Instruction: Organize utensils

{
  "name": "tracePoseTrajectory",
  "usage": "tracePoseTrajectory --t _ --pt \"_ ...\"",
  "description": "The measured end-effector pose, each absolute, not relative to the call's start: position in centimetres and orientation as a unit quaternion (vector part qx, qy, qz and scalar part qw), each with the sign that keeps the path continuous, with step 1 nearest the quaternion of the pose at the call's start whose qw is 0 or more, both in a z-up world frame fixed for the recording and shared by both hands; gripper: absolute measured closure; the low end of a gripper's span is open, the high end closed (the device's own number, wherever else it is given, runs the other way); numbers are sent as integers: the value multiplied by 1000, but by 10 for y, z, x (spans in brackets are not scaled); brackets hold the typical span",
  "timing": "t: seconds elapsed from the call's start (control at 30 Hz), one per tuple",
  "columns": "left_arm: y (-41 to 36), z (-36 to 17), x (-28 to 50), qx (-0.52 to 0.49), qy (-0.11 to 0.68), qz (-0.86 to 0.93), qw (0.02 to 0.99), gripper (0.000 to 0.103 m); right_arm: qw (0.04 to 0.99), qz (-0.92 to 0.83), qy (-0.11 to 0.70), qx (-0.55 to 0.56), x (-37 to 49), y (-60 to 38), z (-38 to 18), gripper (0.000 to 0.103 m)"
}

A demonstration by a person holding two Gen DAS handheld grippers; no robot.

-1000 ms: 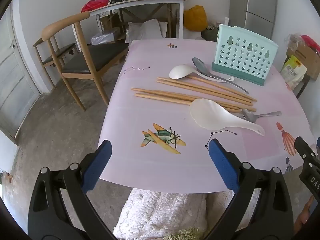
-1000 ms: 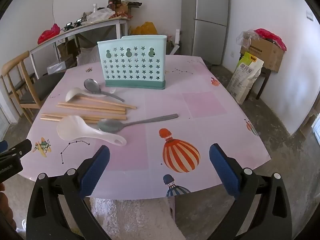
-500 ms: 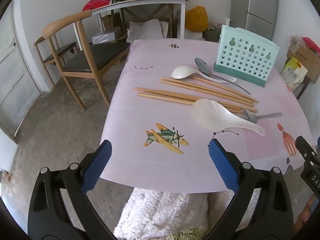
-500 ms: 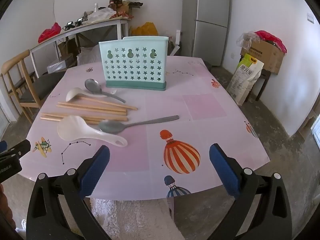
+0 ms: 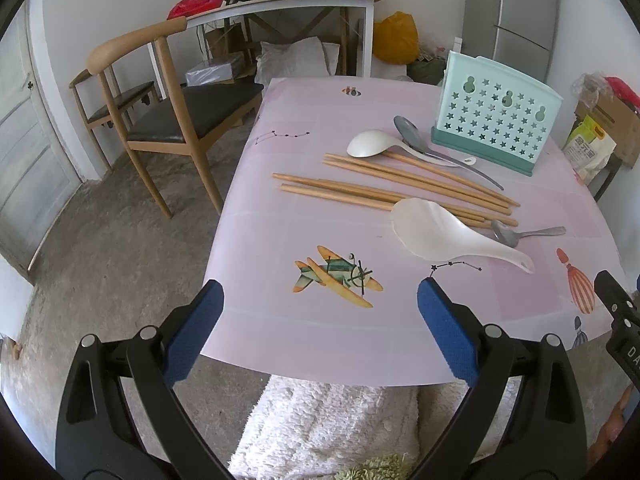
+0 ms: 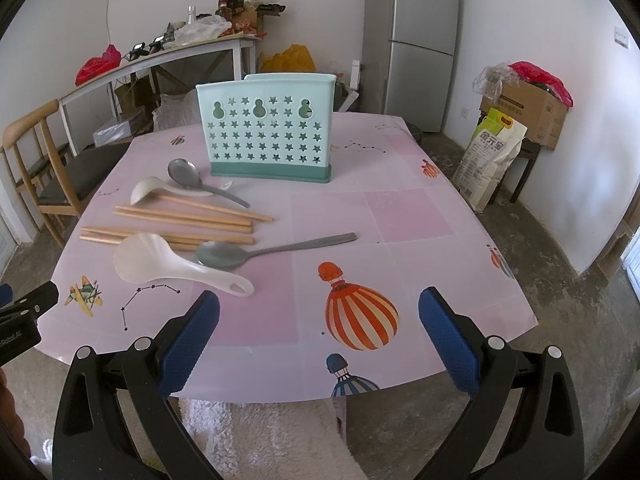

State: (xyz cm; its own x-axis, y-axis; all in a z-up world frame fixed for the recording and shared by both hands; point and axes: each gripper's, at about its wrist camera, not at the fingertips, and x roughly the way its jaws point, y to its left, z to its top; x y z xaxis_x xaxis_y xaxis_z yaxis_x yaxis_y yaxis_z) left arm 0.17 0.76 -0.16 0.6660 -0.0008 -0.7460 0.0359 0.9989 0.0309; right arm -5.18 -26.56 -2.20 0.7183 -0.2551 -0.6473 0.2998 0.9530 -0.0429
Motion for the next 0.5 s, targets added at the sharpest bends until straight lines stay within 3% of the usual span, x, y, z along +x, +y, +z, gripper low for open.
tracePoseTrajectory --t 0.5 --pt "7 -2 1 19 409 -11 912 9 926 -150 345 32 -51 -265 -22 6"
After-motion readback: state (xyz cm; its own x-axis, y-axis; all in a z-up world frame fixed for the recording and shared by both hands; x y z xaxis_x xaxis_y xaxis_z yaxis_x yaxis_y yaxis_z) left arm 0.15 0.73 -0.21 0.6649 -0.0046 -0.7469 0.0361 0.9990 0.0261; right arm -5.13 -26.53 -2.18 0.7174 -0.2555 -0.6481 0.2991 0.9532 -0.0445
